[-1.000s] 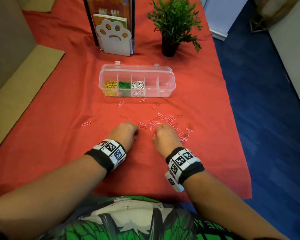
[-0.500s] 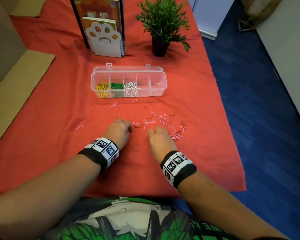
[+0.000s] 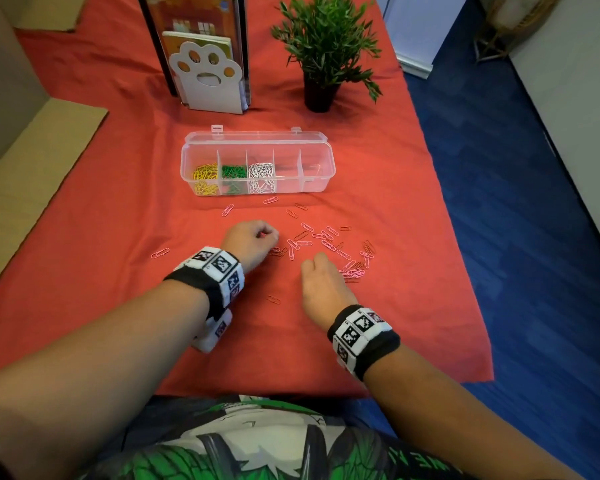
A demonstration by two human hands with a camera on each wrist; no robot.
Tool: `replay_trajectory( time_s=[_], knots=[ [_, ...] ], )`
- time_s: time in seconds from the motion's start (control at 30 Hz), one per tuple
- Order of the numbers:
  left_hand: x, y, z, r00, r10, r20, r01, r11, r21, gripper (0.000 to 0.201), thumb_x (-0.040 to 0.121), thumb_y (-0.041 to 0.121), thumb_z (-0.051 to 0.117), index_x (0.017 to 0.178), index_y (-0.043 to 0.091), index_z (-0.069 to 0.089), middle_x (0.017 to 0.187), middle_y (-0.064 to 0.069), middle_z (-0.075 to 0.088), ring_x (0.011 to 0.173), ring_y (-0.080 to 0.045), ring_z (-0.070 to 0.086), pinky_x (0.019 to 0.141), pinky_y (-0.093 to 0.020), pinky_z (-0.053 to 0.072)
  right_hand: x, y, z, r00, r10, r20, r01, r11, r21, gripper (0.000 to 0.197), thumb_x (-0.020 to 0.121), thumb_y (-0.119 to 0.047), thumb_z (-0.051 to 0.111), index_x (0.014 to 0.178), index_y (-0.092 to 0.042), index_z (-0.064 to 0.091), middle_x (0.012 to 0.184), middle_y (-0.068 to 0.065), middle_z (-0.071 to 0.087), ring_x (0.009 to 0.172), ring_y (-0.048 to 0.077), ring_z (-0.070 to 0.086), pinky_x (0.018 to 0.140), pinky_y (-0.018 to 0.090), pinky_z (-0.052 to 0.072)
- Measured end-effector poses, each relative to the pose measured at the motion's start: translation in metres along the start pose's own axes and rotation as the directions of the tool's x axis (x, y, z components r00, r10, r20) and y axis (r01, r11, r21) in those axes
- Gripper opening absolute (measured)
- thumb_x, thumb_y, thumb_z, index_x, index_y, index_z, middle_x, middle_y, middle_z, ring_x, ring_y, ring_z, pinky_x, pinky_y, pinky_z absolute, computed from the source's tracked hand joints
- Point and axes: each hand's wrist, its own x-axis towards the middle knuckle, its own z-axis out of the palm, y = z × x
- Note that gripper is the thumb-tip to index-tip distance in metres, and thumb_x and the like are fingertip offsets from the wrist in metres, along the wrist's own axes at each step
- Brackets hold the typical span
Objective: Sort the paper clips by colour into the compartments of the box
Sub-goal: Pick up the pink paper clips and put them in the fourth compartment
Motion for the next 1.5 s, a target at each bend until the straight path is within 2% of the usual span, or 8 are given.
replay_trajectory(
  time_s=[0.13, 0.3, 0.43, 0.5, 0.63, 0.7, 1.13, 1.5],
  knots=[
    [0.002, -0.004, 0.005, 0.991, 0.136, -0.009, -0.129, 0.959, 0.251, 0.021, 0.089, 0.024, 0.055, 0.098, 0.011, 0.068, 0.097, -0.012, 0.066, 0.091, -0.029, 0.060, 0.078, -0.029, 0.041, 0.022, 0.021, -0.018, 0.932, 0.301, 0.202, -0.362, 0.752, 0.551, 0.024, 0.081, 0.003, 0.040, 0.083, -0.014, 0.057, 0.089, 0.005, 0.052, 0.074, 0.019, 0.050, 0.076, 0.026, 0.042],
    [0.004, -0.006, 0.013, 0.987, -0.145, 0.074, 0.161, 0.942, -0.294, 0.026, 0.097, 0.018, 0.039, 0.081, 0.019, 0.059, 0.067, -0.002, 0.050, 0.053, -0.016, 0.049, 0.047, -0.023, 0.047, 0.027, 0.038, -0.040, 0.845, 0.348, 0.406, -0.438, 0.013, 0.899, 0.036, 0.087, 0.016, 0.032, 0.083, -0.011, 0.056, 0.078, 0.004, 0.051, 0.060, 0.009, 0.042, 0.050, 0.017, 0.039],
    [0.007, -0.002, 0.008, 0.976, -0.192, 0.102, 0.217, 0.891, -0.400, 0.031, 0.098, 0.007, 0.031, 0.085, 0.017, 0.057, 0.068, 0.002, 0.043, 0.045, -0.004, 0.039, 0.042, -0.013, 0.039, 0.034, 0.043, -0.047, 0.849, 0.322, 0.419, -0.410, -0.098, 0.907, 0.028, 0.097, 0.001, 0.035, 0.088, -0.012, 0.058, 0.079, 0.002, 0.059, 0.061, 0.008, 0.046, 0.054, 0.019, 0.043],
    [0.009, -0.001, 0.006, 0.977, -0.178, 0.119, 0.211, 0.895, -0.393, 0.032, 0.098, 0.007, 0.029, 0.083, 0.018, 0.056, 0.068, 0.002, 0.043, 0.042, -0.002, 0.039, 0.046, -0.017, 0.037, 0.041, 0.038, -0.045, 0.843, 0.340, 0.416, -0.438, -0.013, 0.899, 0.019, 0.095, -0.009, 0.044, 0.085, -0.016, 0.058, 0.075, -0.001, 0.054, 0.059, 0.008, 0.044, 0.051, 0.020, 0.040],
    [0.010, -0.003, 0.005, 0.998, -0.048, 0.048, 0.047, 0.998, 0.028, 0.020, 0.094, 0.024, 0.046, 0.091, 0.011, 0.062, 0.078, -0.005, 0.055, 0.067, -0.021, 0.049, 0.064, -0.028, 0.038, 0.059, 0.025, -0.031, 0.925, 0.336, 0.179, -0.380, 0.796, 0.472, 0.008, 0.086, -0.026, 0.056, 0.086, -0.019, 0.059, 0.091, 0.001, 0.062, 0.084, 0.018, 0.057, 0.077, 0.028, 0.046],
    [0.009, -0.006, 0.006, 0.999, 0.051, -0.009, -0.047, 0.962, 0.268, 0.023, 0.087, 0.028, 0.058, 0.094, 0.007, 0.064, 0.088, -0.012, 0.060, 0.082, -0.028, 0.055, 0.071, -0.028, 0.037, 0.060, 0.016, -0.022, 0.961, 0.260, 0.089, -0.273, 0.941, 0.202, 0.032, 0.084, -0.037, 0.059, 0.103, -0.010, 0.057, 0.108, 0.014, 0.058, 0.105, 0.030, 0.053, 0.094, 0.036, 0.043],
    [-0.006, -0.019, -0.003, 0.990, 0.143, 0.020, -0.142, 0.941, 0.307, 0.026, 0.077, 0.023, 0.070, 0.101, 0.013, 0.067, 0.088, -0.006, 0.052, 0.085, -0.025, 0.057, 0.074, -0.023, 0.038, 0.048, -0.007, -0.010, 0.999, -0.045, -0.009, 0.044, 0.996, -0.081, 0.024, 0.085, -0.001, 0.035, 0.105, -0.006, 0.048, 0.112, 0.015, 0.049, 0.102, 0.032, 0.047, 0.082, 0.040, 0.044],
    [0.013, -0.014, 0.010, 0.970, 0.193, 0.147, -0.243, 0.801, 0.548, 0.026, 0.089, 0.022, 0.051, 0.104, 0.001, 0.056, 0.109, -0.019, 0.053, 0.102, -0.036, 0.054, 0.090, -0.037, 0.041, 0.065, 0.008, -0.028, 0.955, 0.184, 0.231, -0.248, 0.926, 0.286, 0.011, 0.088, -0.010, 0.045, 0.096, -0.008, 0.052, 0.099, 0.016, 0.059, 0.094, 0.029, 0.056, 0.079, 0.029, 0.042]
  ],
)
